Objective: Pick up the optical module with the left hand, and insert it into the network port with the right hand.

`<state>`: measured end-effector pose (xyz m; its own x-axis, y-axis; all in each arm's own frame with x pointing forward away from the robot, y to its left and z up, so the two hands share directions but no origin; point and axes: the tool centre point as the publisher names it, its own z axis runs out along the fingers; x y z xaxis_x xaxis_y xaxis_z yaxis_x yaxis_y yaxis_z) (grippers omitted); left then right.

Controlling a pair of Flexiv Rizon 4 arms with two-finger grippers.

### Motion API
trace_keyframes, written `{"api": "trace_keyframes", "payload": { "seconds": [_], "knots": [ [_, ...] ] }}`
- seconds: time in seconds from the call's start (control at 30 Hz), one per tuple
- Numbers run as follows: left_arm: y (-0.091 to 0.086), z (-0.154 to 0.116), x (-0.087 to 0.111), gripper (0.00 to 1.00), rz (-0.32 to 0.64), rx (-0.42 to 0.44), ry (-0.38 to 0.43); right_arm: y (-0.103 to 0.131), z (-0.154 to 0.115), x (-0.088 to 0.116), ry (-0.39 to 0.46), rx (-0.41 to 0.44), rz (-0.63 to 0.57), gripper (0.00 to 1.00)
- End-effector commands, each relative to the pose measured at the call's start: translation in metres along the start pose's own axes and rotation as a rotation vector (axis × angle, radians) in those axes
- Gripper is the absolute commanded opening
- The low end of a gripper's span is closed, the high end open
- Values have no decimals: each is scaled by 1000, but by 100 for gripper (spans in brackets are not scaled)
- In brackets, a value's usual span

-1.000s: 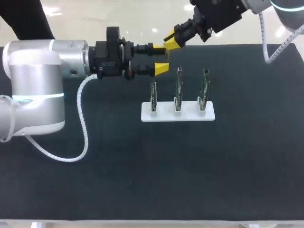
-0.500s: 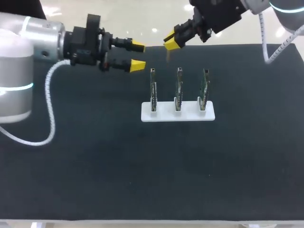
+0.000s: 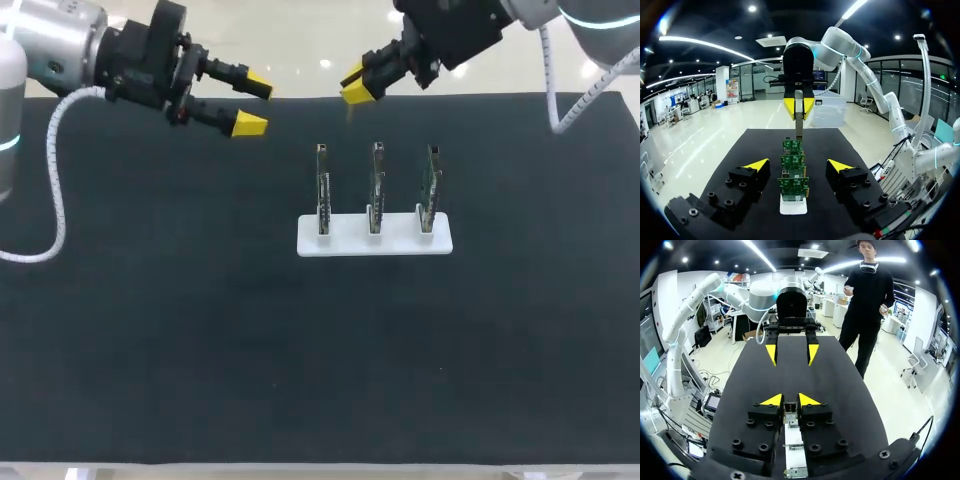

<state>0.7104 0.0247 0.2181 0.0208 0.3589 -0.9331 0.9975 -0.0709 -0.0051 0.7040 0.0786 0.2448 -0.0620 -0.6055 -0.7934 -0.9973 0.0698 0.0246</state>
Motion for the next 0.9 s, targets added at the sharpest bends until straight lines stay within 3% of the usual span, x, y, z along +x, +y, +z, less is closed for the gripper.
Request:
{"api": "trace_keyframes", "payload": {
  "seconds": [0.03,0.3,0.9],
  "knots": [
    [5,1,1,100,0,21,2,-1,0,-3,6,-4,4,0],
    [5,1,1,100,0,21,2,-4,-2,-1,4,-8,5,0],
    [5,1,1,100,0,21,2,-16,-23,38,25,-50,-30,0]
  ]
}}
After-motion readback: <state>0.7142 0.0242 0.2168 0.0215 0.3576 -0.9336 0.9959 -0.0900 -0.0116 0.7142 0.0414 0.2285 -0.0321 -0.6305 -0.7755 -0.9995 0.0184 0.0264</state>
